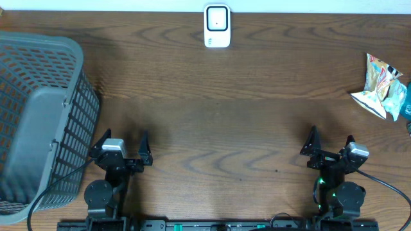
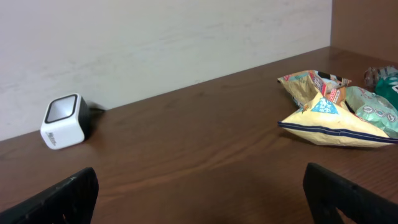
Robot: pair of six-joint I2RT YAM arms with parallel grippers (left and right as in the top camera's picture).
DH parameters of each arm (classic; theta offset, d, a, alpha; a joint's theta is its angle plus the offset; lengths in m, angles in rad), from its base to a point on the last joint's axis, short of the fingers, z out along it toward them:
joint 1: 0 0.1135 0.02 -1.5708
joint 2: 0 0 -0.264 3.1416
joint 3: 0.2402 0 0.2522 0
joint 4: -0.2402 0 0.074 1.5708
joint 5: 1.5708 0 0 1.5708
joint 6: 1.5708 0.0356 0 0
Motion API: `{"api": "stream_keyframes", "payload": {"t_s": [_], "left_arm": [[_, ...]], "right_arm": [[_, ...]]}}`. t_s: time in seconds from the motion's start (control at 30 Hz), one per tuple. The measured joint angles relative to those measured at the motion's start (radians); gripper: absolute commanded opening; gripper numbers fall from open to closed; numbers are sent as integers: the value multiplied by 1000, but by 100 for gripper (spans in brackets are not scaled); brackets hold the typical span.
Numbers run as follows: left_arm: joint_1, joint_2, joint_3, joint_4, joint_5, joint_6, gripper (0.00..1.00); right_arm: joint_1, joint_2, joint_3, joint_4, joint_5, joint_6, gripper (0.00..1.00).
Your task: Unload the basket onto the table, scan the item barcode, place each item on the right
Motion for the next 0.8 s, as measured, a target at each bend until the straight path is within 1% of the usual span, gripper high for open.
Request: {"api": "stream_keyframes", "payload": {"t_s": [0.57, 0.67, 0.8], "left_arm": [[0, 0, 0, 0, 0, 0, 98], [0, 0, 0, 0, 0, 0, 98], [0, 0, 0, 0, 0, 0, 98]], "right_arm": [[0, 0, 0, 0, 2, -2, 99], [0, 0, 0, 0, 5, -28, 99], [0, 0, 0, 0, 4, -102, 99]]}}
